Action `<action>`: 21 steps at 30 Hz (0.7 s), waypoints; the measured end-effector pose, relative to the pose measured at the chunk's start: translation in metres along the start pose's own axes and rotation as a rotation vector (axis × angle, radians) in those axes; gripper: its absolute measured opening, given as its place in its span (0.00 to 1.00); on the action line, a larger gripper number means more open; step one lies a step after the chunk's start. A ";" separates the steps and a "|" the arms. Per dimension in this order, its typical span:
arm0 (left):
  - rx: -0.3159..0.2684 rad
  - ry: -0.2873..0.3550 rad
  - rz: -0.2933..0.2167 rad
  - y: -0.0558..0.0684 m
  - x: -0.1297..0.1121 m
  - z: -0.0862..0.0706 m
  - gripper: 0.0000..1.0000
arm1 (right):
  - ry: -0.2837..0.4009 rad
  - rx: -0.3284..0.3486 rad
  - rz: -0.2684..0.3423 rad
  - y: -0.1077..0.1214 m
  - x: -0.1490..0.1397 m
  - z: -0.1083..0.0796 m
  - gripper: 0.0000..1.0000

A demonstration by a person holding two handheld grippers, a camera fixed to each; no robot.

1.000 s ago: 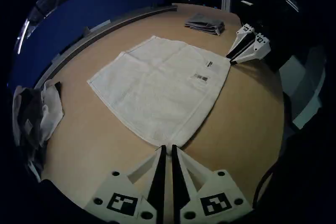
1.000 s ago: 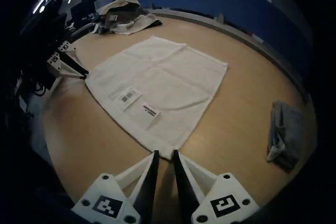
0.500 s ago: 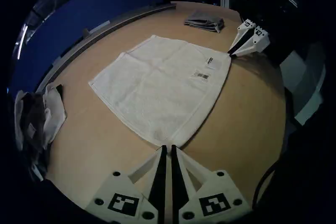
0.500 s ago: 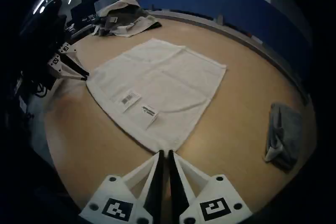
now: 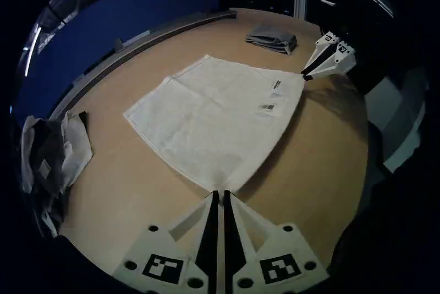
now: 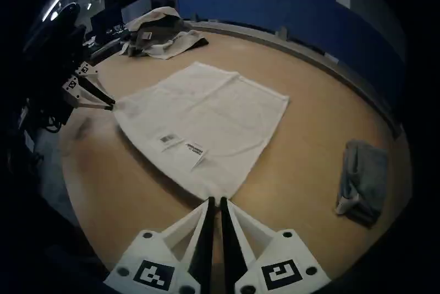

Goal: Fold towel

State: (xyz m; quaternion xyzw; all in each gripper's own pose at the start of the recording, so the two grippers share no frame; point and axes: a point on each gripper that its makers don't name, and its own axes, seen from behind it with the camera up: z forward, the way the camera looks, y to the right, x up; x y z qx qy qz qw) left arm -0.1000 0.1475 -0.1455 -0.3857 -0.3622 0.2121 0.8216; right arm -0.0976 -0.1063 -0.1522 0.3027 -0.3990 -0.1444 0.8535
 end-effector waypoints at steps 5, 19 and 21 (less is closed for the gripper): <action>0.003 0.009 -0.020 0.000 0.006 -0.008 0.06 | 0.009 -0.003 -0.001 0.000 0.005 -0.008 0.08; 0.021 0.052 -0.103 -0.005 0.036 -0.042 0.06 | 0.040 -0.009 -0.008 0.002 0.030 -0.042 0.08; 0.023 0.058 -0.112 -0.005 0.040 -0.047 0.06 | 0.044 -0.009 -0.007 0.002 0.033 -0.047 0.08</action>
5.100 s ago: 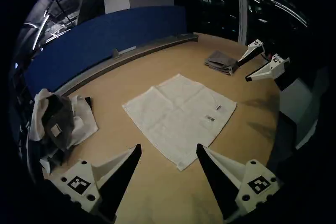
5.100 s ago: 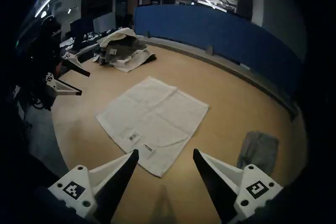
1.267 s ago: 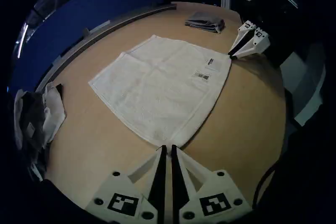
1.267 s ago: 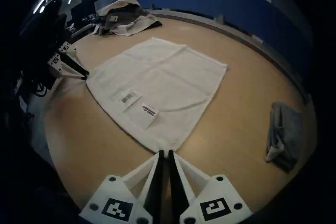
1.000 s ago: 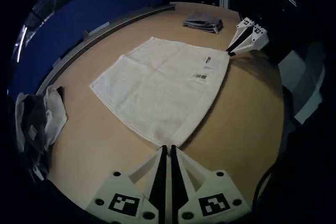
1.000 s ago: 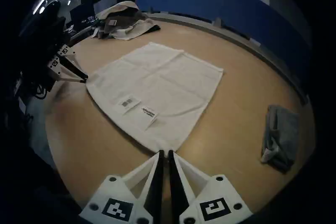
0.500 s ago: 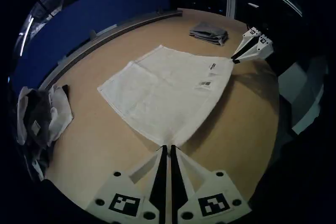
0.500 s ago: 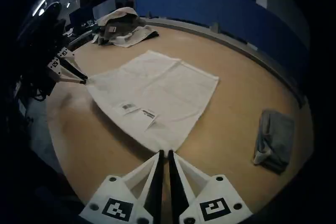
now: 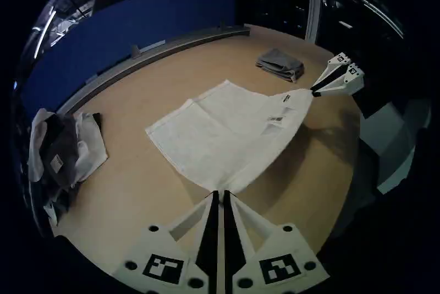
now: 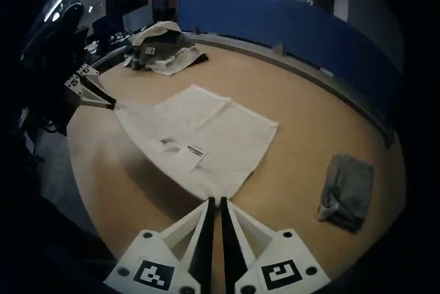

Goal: Fold towel

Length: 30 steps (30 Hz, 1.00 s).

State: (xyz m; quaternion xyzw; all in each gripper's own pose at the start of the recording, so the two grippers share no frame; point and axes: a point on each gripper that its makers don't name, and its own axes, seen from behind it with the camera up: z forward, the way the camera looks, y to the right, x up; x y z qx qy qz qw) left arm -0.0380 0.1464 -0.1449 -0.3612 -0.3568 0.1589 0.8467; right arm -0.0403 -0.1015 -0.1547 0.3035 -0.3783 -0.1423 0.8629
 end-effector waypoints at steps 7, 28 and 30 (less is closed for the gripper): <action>0.012 0.012 -0.029 -0.001 0.011 -0.016 0.06 | 0.010 -0.001 -0.010 -0.001 0.012 -0.016 0.08; 0.028 0.042 -0.090 0.002 0.034 -0.046 0.06 | 0.020 0.002 -0.005 -0.003 0.029 -0.046 0.08; 0.028 0.041 -0.095 0.002 0.035 -0.046 0.06 | 0.019 0.003 -0.005 -0.002 0.028 -0.046 0.08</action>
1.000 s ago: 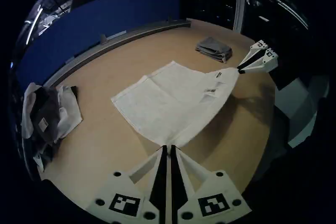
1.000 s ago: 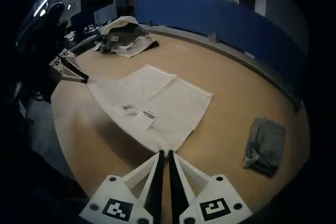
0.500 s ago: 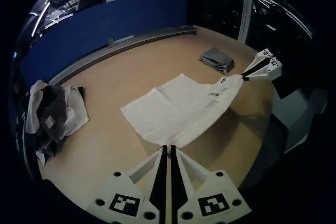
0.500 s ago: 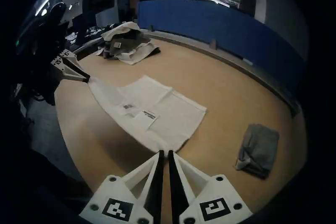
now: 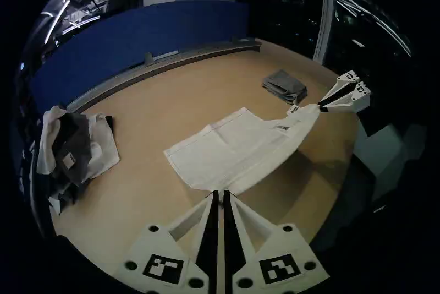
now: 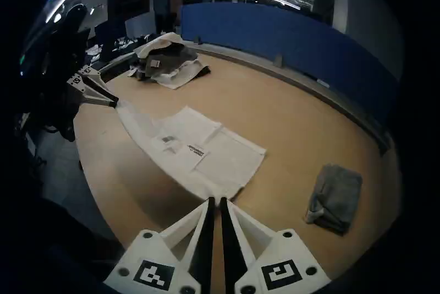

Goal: Fold towel

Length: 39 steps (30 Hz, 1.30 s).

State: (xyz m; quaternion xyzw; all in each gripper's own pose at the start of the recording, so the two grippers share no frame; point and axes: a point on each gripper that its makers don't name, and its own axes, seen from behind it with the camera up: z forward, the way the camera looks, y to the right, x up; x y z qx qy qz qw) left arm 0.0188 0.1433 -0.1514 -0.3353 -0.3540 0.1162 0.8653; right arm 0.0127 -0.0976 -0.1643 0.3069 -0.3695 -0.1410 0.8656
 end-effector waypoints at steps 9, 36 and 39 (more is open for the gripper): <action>0.007 -0.007 -0.003 -0.004 -0.001 0.007 0.06 | -0.005 -0.003 0.000 0.004 -0.001 0.006 0.08; 0.041 0.017 -0.021 -0.047 0.030 0.062 0.06 | 0.002 -0.053 0.021 0.052 0.032 0.069 0.08; 0.043 0.012 -0.015 -0.051 0.032 0.071 0.06 | 0.002 -0.054 0.035 0.057 0.035 0.079 0.08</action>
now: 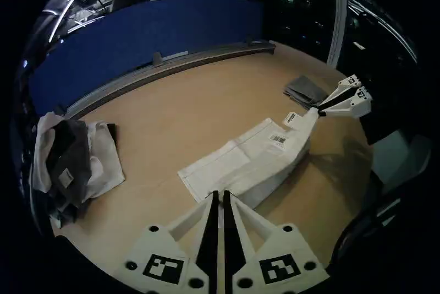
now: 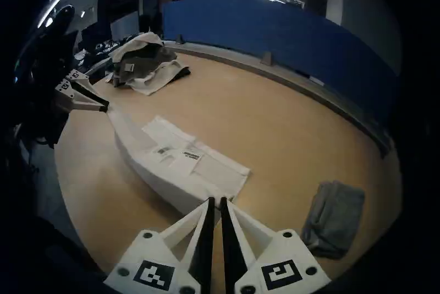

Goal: Fold towel

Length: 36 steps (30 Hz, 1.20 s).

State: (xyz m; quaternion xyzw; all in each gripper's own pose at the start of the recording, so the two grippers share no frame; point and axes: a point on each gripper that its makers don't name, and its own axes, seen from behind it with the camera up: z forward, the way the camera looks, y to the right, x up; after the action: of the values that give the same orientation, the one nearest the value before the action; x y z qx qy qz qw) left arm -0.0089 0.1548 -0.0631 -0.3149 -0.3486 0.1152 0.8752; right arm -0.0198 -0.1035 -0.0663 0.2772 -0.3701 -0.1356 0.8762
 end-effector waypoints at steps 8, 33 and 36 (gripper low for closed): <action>-0.003 -0.035 -0.001 -0.013 -0.007 0.028 0.06 | -0.026 -0.009 0.031 0.012 -0.002 0.027 0.08; -0.012 -0.107 0.006 -0.039 -0.021 0.079 0.06 | -0.098 -0.011 0.079 0.031 -0.009 0.084 0.09; -0.007 -0.112 0.001 -0.042 -0.023 0.083 0.06 | -0.102 -0.018 0.077 0.032 -0.011 0.089 0.14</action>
State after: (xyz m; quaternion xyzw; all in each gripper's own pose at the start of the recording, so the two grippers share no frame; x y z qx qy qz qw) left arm -0.0834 0.1518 -0.0030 -0.3112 -0.3971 0.1320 0.8533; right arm -0.0905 -0.1072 -0.0032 0.2476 -0.4235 -0.1189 0.8632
